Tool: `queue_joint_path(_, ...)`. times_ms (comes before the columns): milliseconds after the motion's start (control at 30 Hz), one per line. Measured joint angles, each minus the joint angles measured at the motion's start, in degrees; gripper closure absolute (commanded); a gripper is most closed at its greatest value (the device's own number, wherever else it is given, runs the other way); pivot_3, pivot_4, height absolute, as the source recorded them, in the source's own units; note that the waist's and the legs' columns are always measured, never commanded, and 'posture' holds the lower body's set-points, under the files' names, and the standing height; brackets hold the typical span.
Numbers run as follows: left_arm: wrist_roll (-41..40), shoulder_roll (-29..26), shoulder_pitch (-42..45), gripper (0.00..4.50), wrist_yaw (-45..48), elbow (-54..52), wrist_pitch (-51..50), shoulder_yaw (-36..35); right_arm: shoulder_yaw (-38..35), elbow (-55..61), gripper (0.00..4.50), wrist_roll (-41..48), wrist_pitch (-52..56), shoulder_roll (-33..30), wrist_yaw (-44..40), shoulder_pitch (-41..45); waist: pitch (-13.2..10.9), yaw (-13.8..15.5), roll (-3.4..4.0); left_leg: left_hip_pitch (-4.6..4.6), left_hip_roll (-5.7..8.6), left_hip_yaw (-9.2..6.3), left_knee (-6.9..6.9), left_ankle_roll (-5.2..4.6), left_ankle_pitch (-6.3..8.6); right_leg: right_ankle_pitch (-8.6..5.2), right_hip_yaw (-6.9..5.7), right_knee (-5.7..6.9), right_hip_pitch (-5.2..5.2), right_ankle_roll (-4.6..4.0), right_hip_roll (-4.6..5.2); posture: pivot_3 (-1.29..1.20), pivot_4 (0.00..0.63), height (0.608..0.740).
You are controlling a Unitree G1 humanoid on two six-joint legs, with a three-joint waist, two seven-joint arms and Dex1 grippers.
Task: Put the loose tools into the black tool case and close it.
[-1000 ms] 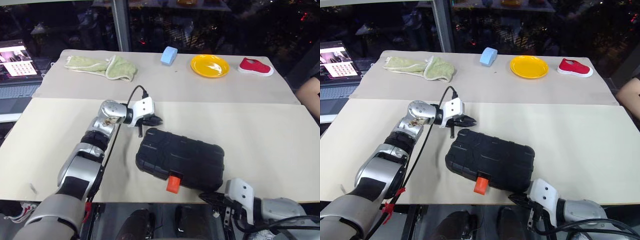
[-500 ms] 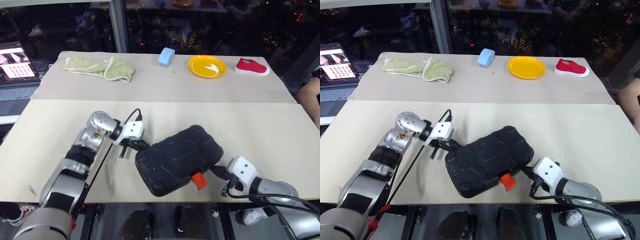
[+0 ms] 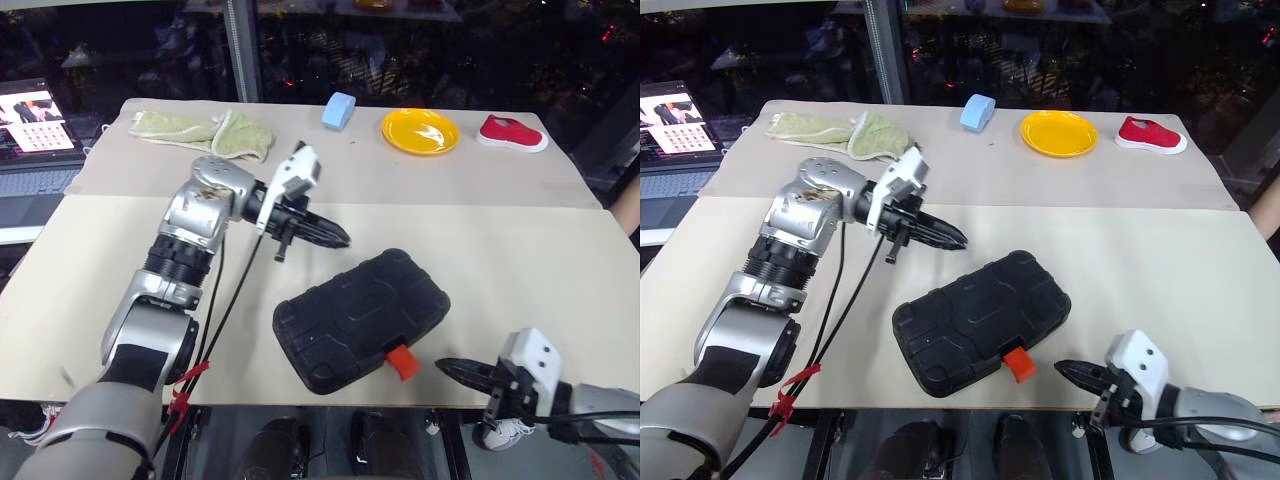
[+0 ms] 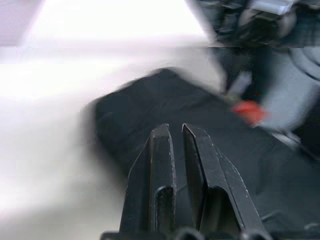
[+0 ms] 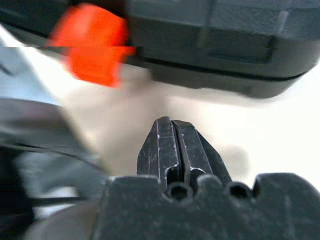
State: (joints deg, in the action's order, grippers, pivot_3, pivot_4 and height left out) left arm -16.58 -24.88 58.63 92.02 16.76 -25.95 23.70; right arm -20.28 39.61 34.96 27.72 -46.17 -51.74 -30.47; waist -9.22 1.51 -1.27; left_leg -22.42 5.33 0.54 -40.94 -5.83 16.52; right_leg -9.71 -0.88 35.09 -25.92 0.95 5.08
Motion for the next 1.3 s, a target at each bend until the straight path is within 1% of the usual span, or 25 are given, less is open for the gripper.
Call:
queue_joint_path(100, 0.8, 0.4, -3.6, 4.00, 0.2, -2.1, 3.5, 7.4, -1.8, 5.0, 4.50, 4.4, 2.6, 0.0, 0.2, -2.3, 0.0, -0.1, 0.03, 0.06, -0.06, 0.00, 0.03, 0.17, 0.00, 0.02, 0.02, 0.02, 0.06, -0.05, 0.01, 0.00, 0.150, 0.732)
queue_joint_path(167, 2.0, 0.6, -4.8, 4.00, 0.3, -2.0, 5.9, 9.7, -1.8, 7.4, 4.50, 5.2, 3.4, 0.1, 0.8, -3.5, 0.0, -0.1, 0.02, 0.05, -0.09, -0.01, 0.02, 0.09, 0.04, 0.05, 0.01, 0.01, 0.06, -0.09, 0.00, 0.00, 0.150, 0.732)
queue_joint_path(200, 3.4, 0.6, -5.0, 4.00, 0.3, -2.0, 9.4, 10.4, -1.6, 8.9, 4.50, 5.3, 4.0, 0.6, 1.8, -4.2, 0.0, 0.0, 0.02, 0.09, -0.10, -0.01, -0.01, -0.09, 0.15, 0.05, 0.01, 0.00, 0.13, -0.09, 0.01, 0.00, 0.150, 0.732)
queue_joint_path(267, 4.4, 0.5, -5.0, 4.00, 0.3, -2.0, 11.5, 10.5, -1.3, 9.5, 4.50, 5.2, 4.1, 0.9, 2.5, -4.4, 0.0, 0.0, 0.04, 0.24, -0.10, 0.00, -0.03, -0.12, 0.18, 0.04, 0.01, -0.02, 0.31, -0.08, 0.02, 0.00, 0.150, 0.732)
queue_joint_path(333, 6.4, 0.5, -5.1, 4.00, 0.2, -1.9, 17.4, 10.8, -0.1, 10.2, 4.50, 4.4, 4.3, 1.7, 4.8, -4.2, 0.0, 0.0, 0.05, 0.61, -0.11, -0.02, -0.01, -0.17, 0.26, 0.00, -0.03, -0.11, 0.72, -0.02, 0.03, 0.00, 0.150, 0.732)
queue_joint_path(367, 6.5, 0.5, -5.1, 4.00, 0.2, -1.9, 18.1, 10.9, 0.0, 10.2, 4.50, 4.4, 4.4, 1.8, 5.0, -4.2, 0.0, 0.0, 0.06, 0.69, -0.11, -0.01, 0.00, -0.13, 0.32, -0.02, -0.02, -0.13, 0.77, 0.01, 0.04, 0.00, 0.150, 0.732)
queue_joint_path(400, 7.2, 0.5, -5.4, 4.00, 0.3, -1.4, 20.7, 11.0, 0.5, 10.5, 4.50, 3.8, 4.4, 2.1, 6.2, -3.9, 0.0, 0.0, 0.07, 0.82, -0.11, -0.01, 0.00, -0.03, 0.45, -0.20, -0.02, -0.15, 0.86, 0.30, 0.05, 0.00, 0.150, 0.732)
queue_joint_path(500, 8.1, 0.6, -6.1, 4.00, 0.0, -0.7, 24.8, 10.9, 2.5, 10.7, 4.50, 1.5, 4.5, 2.7, 9.0, -3.7, 0.1, 0.0, 0.14, 1.03, -0.11, -0.01, 0.01, -0.05, 0.48, -0.30, -0.02, -0.15, 0.93, 0.45, 0.05, 0.00, 0.150, 0.732)
queue_joint_path(700, 8.5, 0.7, -7.1, 4.00, -0.6, -0.5, 26.5, 10.3, 3.8, 10.7, 4.50, -0.4, 4.6, 2.8, 10.5, -4.2, 0.3, 0.1, 0.35, 1.27, -0.11, -0.01, 0.01, -0.12, 0.52, -0.37, -0.03, -0.17, 1.25, 0.56, 0.06, 0.00, 0.150, 0.732)
queue_joint_path(833, 8.6, 1.1, -7.2, 4.00, -0.9, -0.3, 26.0, 10.1, 2.3, 11.6, 4.50, 4.9, 5.3, 2.7, 9.0, -3.5, 0.3, 0.0, 0.38, 1.35, -0.11, -0.06, 0.00, -0.22, 0.53, -0.43, -0.05, -0.21, 1.52, 0.64, 0.05, 0.00, 0.150, 0.732)
queue_joint_path(933, 8.8, 1.4, -7.2, 4.00, -1.1, 0.1, 26.0, 10.0, 2.0, 11.6, 4.50, 5.8, 5.6, 2.5, 9.8, -0.1, 0.3, 0.0, 0.37, 1.39, -0.11, -0.06, -0.02, -0.25, 0.57, -0.47, -0.05, -0.27, 1.56, 0.72, 0.07, 0.00, 0.150, 0.732)
queue_joint_path(1067, 8.8, 1.7, -7.2, 4.00, -1.3, 0.1, 26.0, 9.9, 6.4, 9.8, 4.50, 2.7, 6.3, 1.9, 11.4, 3.4, 0.4, 0.1, 0.37, 1.35, -0.10, -0.07, 0.00, -0.25, 0.58, -0.49, -0.08, -0.29, 1.55, 0.72, 0.08, 0.00, 0.150, 0.732)
queue_joint_path(1300, 9.6, 1.7, -7.3, 4.00, -1.8, -0.3, 25.0, 9.1, 15.4, 2.8, 4.50, -5.2, 6.7, 1.7, 13.5, 8.1, 0.4, 0.4, 0.37, 1.32, -0.10, -0.07, 0.00, -0.28, 0.60, -0.49, -0.09, -0.34, 1.53, 0.72, 0.08, 0.00, 0.150, 0.732)
